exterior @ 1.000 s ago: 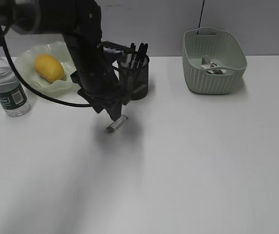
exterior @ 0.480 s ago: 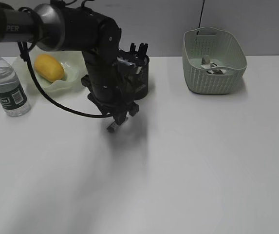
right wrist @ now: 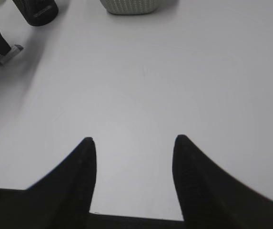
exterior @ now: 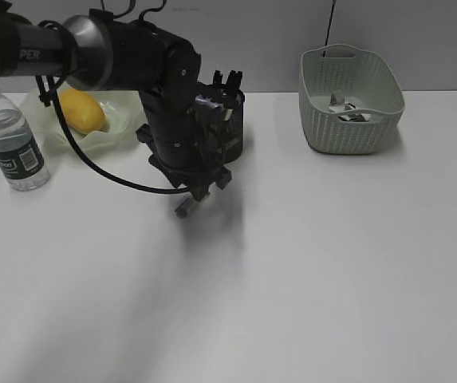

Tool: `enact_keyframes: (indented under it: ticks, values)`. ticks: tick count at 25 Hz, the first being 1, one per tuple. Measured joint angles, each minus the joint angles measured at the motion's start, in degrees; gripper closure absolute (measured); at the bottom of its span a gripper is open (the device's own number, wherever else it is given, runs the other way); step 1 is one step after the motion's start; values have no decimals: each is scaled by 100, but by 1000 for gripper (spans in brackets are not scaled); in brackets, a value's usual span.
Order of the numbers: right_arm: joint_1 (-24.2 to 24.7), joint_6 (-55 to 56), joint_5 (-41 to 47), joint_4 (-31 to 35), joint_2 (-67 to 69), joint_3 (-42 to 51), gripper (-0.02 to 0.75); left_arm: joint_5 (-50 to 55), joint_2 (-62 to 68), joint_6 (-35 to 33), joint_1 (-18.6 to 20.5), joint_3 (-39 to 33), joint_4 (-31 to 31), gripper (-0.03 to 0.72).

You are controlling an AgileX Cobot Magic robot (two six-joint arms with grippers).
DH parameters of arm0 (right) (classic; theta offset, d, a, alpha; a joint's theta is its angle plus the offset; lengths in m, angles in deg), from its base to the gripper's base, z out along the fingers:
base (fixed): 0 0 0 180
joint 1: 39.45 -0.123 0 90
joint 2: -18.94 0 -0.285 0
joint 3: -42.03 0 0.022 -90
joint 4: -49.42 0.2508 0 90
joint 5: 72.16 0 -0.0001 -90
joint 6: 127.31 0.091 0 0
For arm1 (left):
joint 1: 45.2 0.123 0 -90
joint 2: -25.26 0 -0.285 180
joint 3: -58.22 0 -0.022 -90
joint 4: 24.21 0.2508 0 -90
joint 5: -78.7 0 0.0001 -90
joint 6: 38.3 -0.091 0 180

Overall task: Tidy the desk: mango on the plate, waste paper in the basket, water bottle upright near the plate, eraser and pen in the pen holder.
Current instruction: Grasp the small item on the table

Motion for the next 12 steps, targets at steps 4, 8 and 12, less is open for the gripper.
enact_keyframes:
  ticks: [4,8,12]
  values:
    - [0,0,0,0,0,0,321,-32,48,17,0,0,18,327]
    - [0,0,0,0,0,0,321,-32,176,21,0,1,20,333]
    - [0,5,0,0,0,0,321,-12,228,45,0,1,20,337]
